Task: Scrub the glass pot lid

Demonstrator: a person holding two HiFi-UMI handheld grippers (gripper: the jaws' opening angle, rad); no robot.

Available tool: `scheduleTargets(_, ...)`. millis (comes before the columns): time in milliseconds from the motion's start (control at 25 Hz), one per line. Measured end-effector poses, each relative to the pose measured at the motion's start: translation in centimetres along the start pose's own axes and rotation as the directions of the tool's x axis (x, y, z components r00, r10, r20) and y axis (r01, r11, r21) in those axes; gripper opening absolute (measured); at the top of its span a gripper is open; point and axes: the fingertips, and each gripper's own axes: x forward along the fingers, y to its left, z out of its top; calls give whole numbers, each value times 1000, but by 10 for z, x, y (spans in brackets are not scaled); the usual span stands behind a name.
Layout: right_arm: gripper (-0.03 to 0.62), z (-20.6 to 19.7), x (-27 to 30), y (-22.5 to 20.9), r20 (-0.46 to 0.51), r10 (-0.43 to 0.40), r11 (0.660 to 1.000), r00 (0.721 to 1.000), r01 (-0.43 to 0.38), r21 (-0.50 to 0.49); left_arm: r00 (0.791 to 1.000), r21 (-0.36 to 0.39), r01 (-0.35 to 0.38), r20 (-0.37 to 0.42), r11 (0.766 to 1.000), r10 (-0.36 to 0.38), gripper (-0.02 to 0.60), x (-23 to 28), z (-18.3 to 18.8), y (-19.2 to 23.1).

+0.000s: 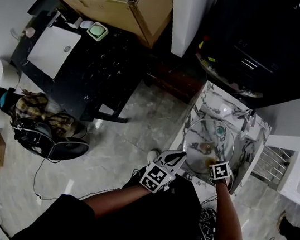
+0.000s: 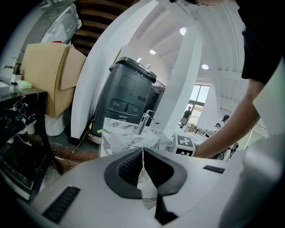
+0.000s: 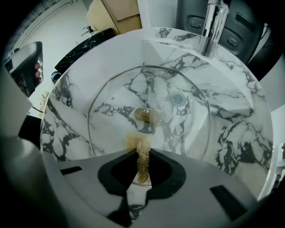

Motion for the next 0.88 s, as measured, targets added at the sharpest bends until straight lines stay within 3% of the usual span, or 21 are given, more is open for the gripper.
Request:
scheduleTargets(200,58,-2,2,15,-41,56,998,998,-55,5,1000,13,25,8,1000,-25,21,2,5,3)
scheduleTargets(880,58,10,9,35,-75,94,996,993,-93,14,999,-14,52,10,999,-52,20,10,14,21)
